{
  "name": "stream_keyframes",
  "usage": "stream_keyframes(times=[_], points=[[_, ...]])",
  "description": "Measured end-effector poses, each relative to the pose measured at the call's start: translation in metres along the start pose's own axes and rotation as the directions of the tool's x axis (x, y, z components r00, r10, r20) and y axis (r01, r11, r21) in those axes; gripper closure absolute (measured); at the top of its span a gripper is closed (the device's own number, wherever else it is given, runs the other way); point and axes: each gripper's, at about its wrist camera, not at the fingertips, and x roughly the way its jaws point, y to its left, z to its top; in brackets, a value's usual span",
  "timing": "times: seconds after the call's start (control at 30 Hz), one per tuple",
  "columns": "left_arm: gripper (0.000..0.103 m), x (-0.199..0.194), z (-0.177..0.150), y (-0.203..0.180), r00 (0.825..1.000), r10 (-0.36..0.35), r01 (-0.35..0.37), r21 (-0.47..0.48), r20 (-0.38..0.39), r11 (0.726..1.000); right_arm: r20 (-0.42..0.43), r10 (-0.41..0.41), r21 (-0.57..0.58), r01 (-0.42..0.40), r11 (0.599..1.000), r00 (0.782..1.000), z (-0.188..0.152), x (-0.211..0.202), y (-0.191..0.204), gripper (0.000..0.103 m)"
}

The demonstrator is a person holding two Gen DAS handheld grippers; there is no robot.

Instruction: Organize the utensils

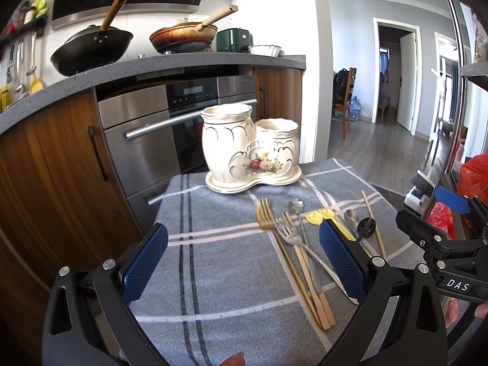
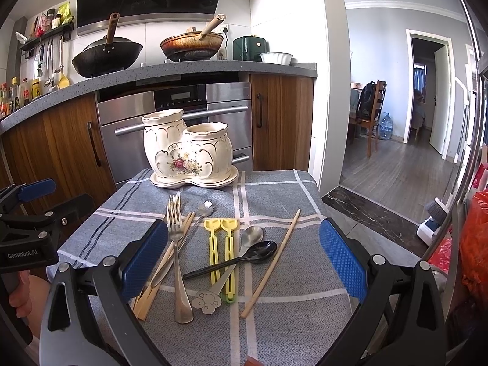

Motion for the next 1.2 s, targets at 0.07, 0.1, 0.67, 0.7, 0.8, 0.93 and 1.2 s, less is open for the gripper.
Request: stream_keyframes(times=[0.07, 0.1, 0.67, 0.7, 0.8, 0.93, 1.2], points=[[0.005, 0.000, 0.000, 0.000, 1.000, -0.002, 0.002, -0.001, -0.001, 1.000, 0.002, 0.001, 0.002, -0.001, 1.000, 1.000, 0.000, 0.000, 0.000, 0.005], [0.005, 0.000, 0.000, 0.001, 1.000, -0.002, 0.002, -0.001, -0.002, 1.000, 0.002, -0.001, 0.002, 0.001, 1.000, 1.000, 0.000, 0.000, 0.000, 0.005], [0.005, 0.019, 0.026, 0.007, 0.997, -0.065, 0.068, 0.065, -0.046, 0.996, -0.049, -0.050, 0.048, 0.052, 0.997, 0.998, 0.025, 0.016, -0.030, 0.005], [0.005, 0.024, 0.029, 0.007, 0.994, -0.086, 0.091, 0.074, -0.065, 0.993, -0.058, -0.050, 0.043, 0.052, 0.998, 0.997, 0.026, 0.019, -0.033, 0.005], [0.005, 0.038, 0.040, 0.010, 0.991, -0.111, 0.117, 0.085, -0.075, 0.989, -0.114, -0.049, 0.008, 0.050, 0.999, 0.992, 0.034, 0.035, -0.041, 0.005], [0.005, 0.057, 0.052, 0.012, 0.998, -0.053, 0.056, 0.116, -0.032, 0.992, -0.141, -0.060, -0.009, 0.059, 0.998, 0.988, 0.043, 0.050, -0.051, 0.005], [0.005, 0.097, 0.044, 0.020, 0.983, -0.133, 0.142, 0.062, -0.128, 0.988, -0.220, 0.045, 0.028, -0.039, 0.999, 0.974, 0.038, 0.080, -0.062, 0.005]])
